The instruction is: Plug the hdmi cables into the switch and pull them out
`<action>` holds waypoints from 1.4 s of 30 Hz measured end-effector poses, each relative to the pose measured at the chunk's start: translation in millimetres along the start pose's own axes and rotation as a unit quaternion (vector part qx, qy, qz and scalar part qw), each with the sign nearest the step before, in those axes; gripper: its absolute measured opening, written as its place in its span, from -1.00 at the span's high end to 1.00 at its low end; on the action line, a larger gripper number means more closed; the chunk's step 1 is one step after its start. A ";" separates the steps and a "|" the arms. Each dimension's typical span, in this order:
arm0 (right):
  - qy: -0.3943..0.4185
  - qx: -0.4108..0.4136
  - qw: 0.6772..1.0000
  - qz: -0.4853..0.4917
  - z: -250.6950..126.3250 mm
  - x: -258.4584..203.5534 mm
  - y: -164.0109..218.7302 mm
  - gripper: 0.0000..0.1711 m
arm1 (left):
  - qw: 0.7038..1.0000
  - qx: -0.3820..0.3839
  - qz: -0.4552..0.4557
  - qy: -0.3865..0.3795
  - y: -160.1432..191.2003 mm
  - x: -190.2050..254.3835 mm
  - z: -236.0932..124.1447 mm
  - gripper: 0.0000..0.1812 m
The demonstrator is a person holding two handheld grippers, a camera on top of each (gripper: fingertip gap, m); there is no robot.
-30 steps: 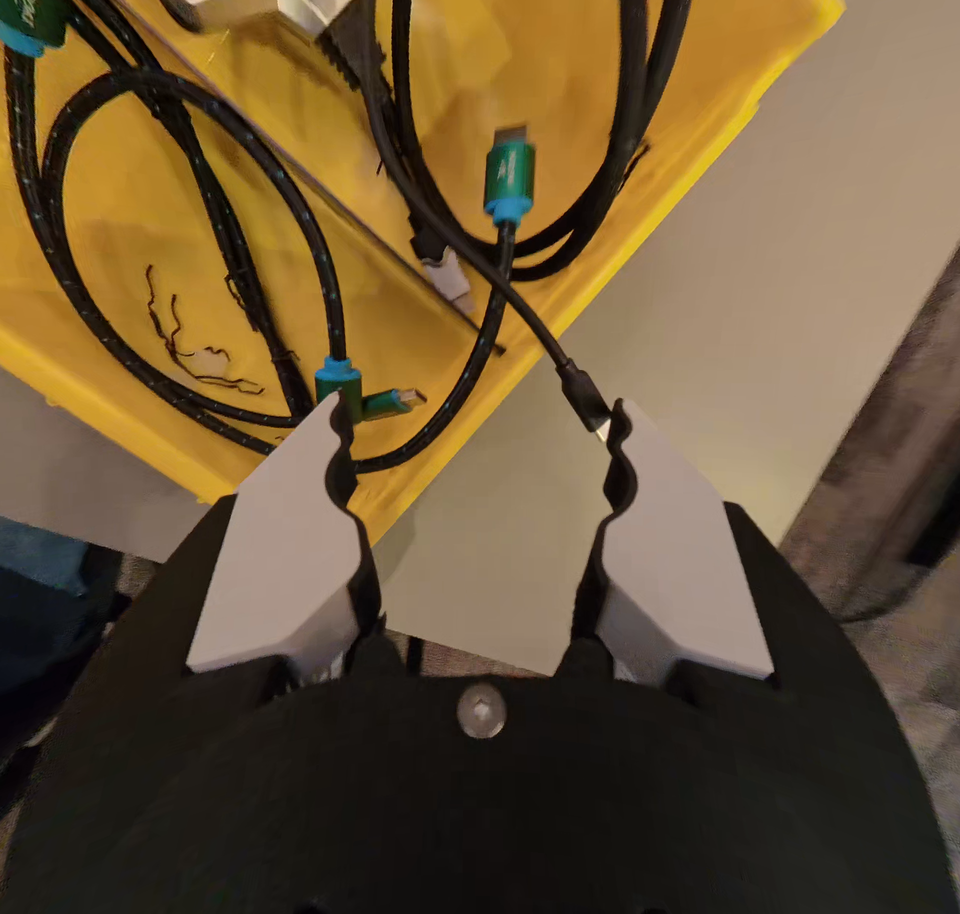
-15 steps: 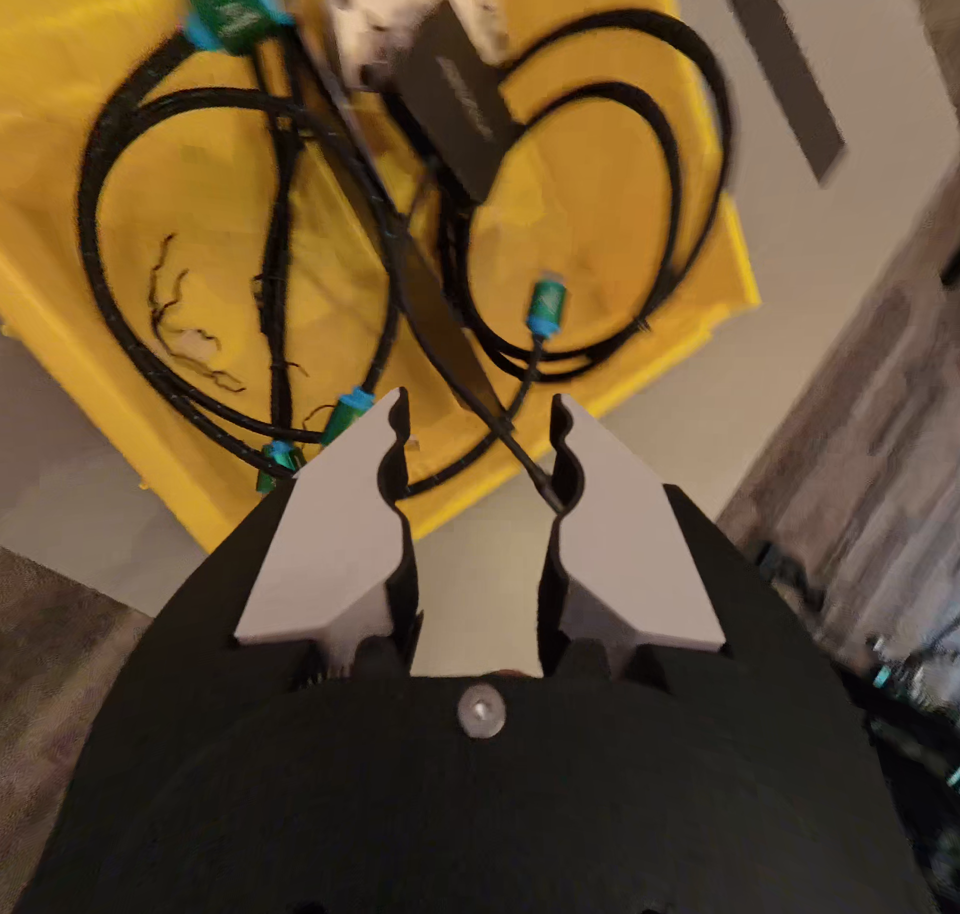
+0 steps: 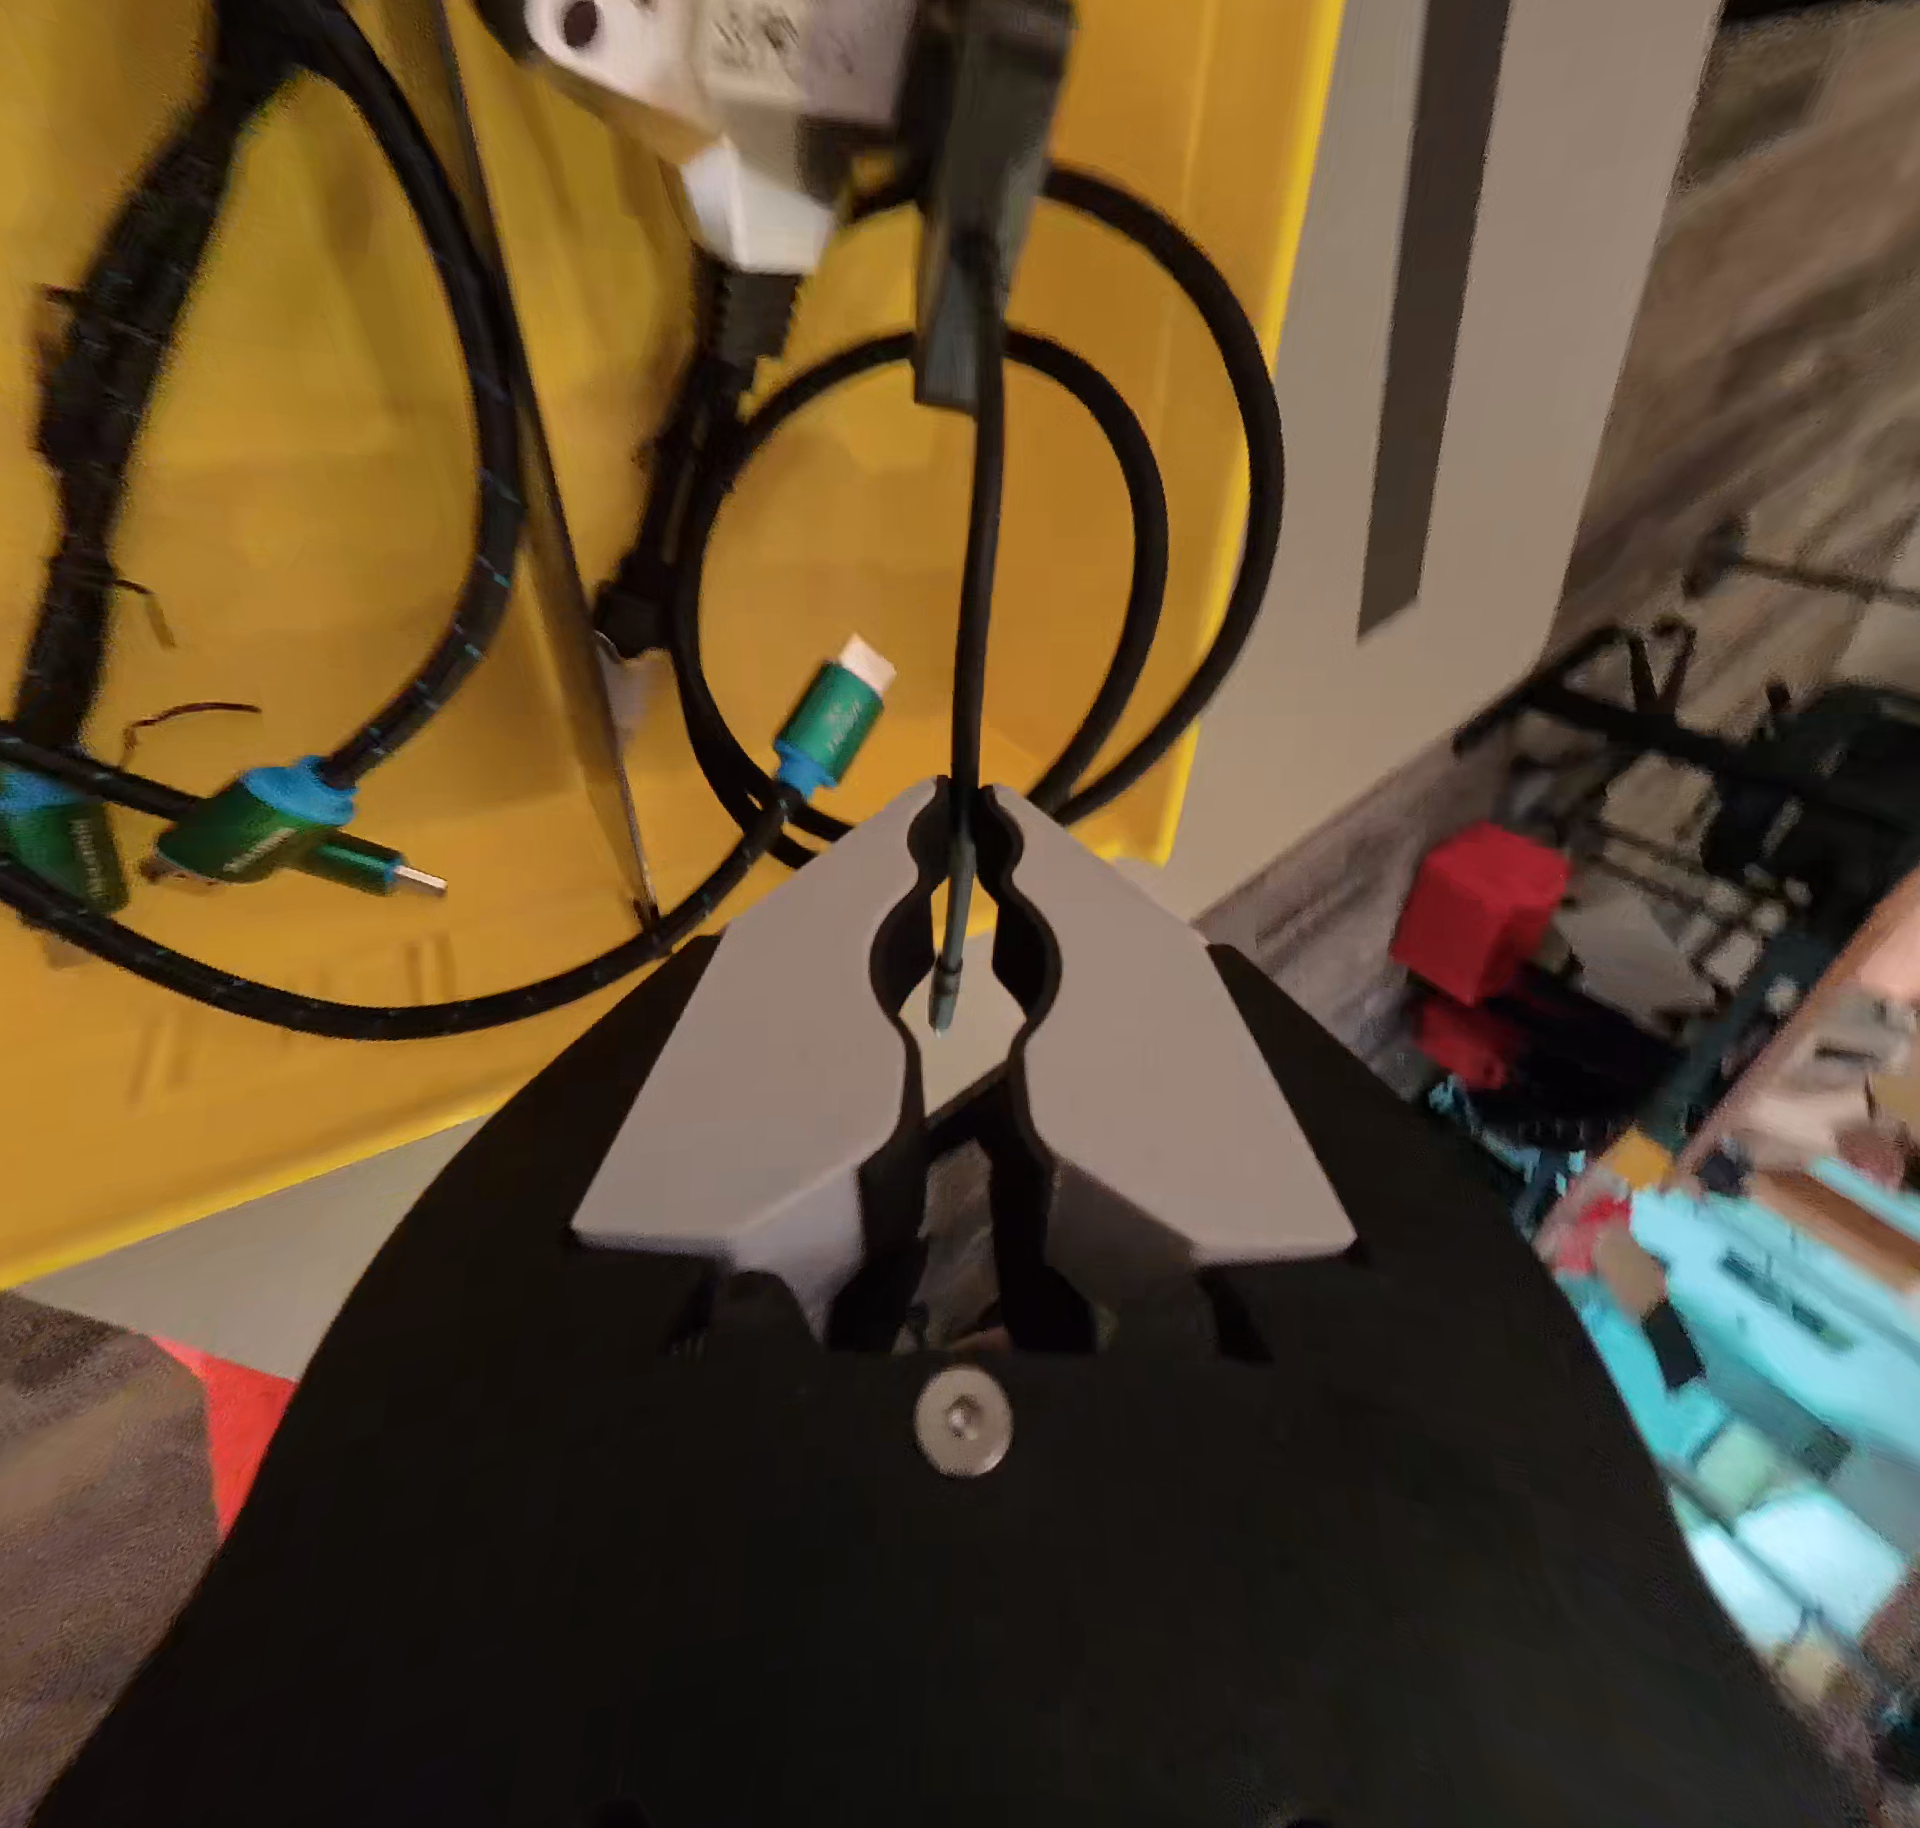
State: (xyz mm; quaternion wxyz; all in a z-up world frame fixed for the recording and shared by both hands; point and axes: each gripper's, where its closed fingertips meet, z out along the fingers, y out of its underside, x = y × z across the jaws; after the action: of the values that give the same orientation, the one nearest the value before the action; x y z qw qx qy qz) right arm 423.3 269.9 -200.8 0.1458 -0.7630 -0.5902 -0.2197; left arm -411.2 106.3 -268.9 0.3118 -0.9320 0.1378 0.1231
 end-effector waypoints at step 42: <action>-0.185 -0.044 0.974 0.121 17.5 2.9 -4.8 0.32 | 1.000 0.002 0.003 -0.012 4.1 -9.3 -5.8 0.16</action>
State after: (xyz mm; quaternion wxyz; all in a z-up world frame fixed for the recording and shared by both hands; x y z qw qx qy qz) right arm 422.1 282.0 -214.6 0.0259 -0.8619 -0.4999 -0.0808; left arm -420.4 101.2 -263.8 0.3151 -0.9293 0.1374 0.1350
